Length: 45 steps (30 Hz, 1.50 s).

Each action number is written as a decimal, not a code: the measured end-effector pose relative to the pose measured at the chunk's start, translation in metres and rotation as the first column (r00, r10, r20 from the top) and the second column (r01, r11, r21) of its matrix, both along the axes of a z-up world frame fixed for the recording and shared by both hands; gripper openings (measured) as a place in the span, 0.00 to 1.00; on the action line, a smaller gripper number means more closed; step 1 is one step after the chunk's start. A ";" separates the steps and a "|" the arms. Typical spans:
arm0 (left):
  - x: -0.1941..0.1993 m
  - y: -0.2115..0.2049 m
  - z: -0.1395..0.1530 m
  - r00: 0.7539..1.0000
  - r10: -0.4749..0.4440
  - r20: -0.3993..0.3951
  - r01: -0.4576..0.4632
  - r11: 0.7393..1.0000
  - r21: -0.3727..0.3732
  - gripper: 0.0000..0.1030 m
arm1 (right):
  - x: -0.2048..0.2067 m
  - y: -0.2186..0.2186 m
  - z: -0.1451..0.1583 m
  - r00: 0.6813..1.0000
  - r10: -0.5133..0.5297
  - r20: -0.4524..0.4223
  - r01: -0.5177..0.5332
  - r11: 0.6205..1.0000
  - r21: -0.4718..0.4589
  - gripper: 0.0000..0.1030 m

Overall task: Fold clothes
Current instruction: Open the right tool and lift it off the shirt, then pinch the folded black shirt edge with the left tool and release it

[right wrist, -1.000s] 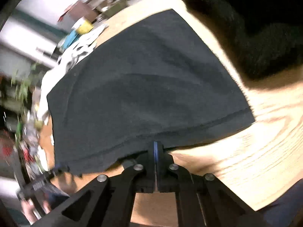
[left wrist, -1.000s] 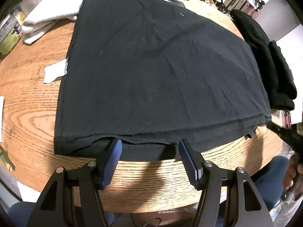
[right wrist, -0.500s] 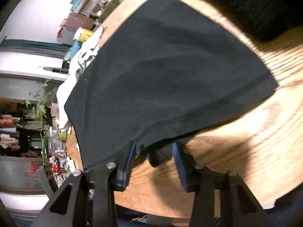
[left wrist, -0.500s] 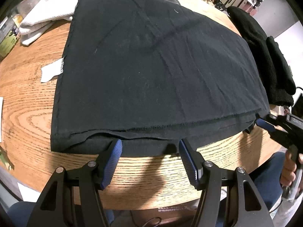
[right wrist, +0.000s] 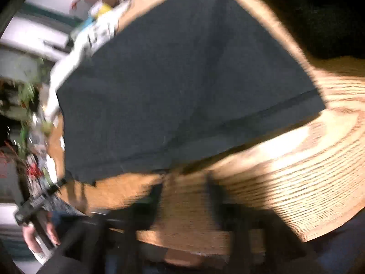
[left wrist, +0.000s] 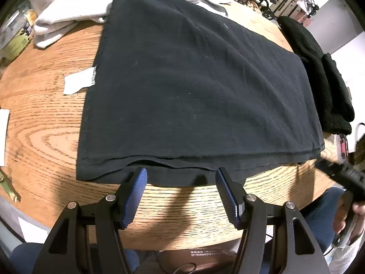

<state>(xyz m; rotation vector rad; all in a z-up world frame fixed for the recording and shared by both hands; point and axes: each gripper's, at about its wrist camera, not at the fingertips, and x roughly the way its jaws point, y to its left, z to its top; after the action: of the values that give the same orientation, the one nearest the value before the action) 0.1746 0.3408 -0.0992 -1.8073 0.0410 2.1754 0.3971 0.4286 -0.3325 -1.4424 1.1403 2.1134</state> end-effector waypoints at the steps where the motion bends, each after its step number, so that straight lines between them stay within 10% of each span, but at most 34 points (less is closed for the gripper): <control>1: -0.001 -0.002 0.001 1.000 0.006 0.001 -0.006 1.000 0.001 0.62 | 0.007 0.005 0.006 1.000 -0.024 -0.013 0.024 1.000 0.015 0.62; 9: -0.011 -0.049 0.025 0.989 0.143 -0.029 -0.143 0.990 -0.003 0.62 | 0.050 0.072 0.027 0.986 -0.145 0.084 0.118 0.957 0.266 0.55; 13: -0.018 -0.079 0.033 0.976 0.215 -0.035 -0.216 0.976 -0.027 0.62 | 0.039 0.086 0.013 0.991 -0.088 0.101 0.063 0.973 0.224 0.45; 16: -0.025 -0.080 0.021 0.973 0.231 0.012 -0.230 0.973 -0.032 0.62 | 0.029 0.083 0.000 0.995 -0.004 0.097 -0.008 0.991 0.130 0.06; 21: -0.029 -0.091 0.011 0.966 0.254 0.041 -0.251 0.966 -0.058 0.62 | 0.062 0.086 0.021 0.998 -0.043 0.039 0.037 0.989 0.146 0.03; 25: -0.030 -0.094 0.006 0.964 0.250 0.086 -0.246 0.968 -0.055 0.62 | 0.067 0.091 0.010 0.995 -0.043 0.086 0.030 0.990 0.139 0.13; 29: -0.028 -0.095 0.003 0.961 0.234 0.149 -0.230 0.972 -0.048 0.62 | 0.082 0.093 0.036 0.984 -0.099 -0.149 0.123 0.980 0.159 0.64; 38: -0.027 -0.075 -0.012 0.958 0.216 0.189 -0.211 0.976 -0.049 0.60 | 0.080 0.079 0.024 0.987 -0.070 -0.143 0.097 0.976 0.195 0.69; 43: -0.019 -0.066 -0.022 0.966 0.194 0.172 -0.178 0.979 -0.104 0.04 | 0.076 0.069 0.020 0.992 -0.025 -0.121 0.051 0.975 0.217 0.72; 45: -0.015 -0.068 -0.023 0.963 0.183 0.199 -0.170 0.982 -0.082 0.04 | 0.077 0.068 0.018 0.993 -0.022 -0.119 0.047 0.976 0.212 0.74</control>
<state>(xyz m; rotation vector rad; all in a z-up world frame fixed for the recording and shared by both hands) 0.1600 0.2725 -0.1227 -2.1383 -0.1018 2.1098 0.4737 0.4967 -0.3141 -1.2092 0.9348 2.2426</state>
